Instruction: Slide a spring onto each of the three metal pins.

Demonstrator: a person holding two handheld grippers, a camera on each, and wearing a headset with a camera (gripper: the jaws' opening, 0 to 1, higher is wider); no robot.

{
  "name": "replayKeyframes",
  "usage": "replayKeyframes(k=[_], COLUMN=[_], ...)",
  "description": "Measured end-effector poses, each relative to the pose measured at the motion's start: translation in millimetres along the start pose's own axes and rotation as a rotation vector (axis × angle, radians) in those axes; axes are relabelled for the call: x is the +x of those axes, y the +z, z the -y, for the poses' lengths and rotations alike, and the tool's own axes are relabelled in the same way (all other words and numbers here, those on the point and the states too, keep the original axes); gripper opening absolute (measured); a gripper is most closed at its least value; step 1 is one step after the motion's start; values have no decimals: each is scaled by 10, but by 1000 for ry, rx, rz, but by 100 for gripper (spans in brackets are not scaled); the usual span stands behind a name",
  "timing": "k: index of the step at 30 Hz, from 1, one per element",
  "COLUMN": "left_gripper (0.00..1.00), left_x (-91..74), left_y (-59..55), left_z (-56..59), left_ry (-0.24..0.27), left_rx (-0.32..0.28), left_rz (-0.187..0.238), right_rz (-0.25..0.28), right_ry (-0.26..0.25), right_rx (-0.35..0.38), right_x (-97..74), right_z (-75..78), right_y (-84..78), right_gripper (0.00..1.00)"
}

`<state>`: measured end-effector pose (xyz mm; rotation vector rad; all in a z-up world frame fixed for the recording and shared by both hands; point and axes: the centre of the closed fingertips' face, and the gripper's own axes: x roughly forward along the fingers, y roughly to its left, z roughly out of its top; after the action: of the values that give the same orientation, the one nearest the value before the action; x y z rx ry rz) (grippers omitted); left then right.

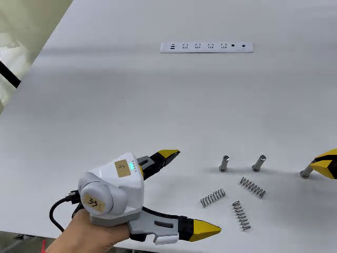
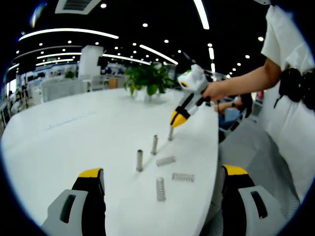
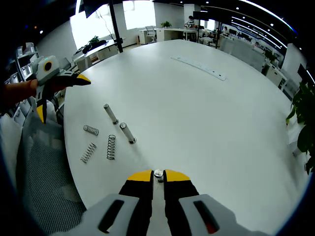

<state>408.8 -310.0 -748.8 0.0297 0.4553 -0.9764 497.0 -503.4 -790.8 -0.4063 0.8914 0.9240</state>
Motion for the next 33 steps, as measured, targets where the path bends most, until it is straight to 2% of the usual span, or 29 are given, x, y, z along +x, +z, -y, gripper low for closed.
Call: replayKeyframes(k=[19,33], left_gripper=[100,100], left_x=[16,23], left_y=[1,14], left_z=[6,9], left_ry=[-3,-6], left_rx=[-1,1], left_rz=[1,4], right_rz=[33,27], right_ry=[7,7], right_rx=[9,4], right_x=[24,28], right_z=[-58,-49], right_y=[90,81], right_gripper=[8,8])
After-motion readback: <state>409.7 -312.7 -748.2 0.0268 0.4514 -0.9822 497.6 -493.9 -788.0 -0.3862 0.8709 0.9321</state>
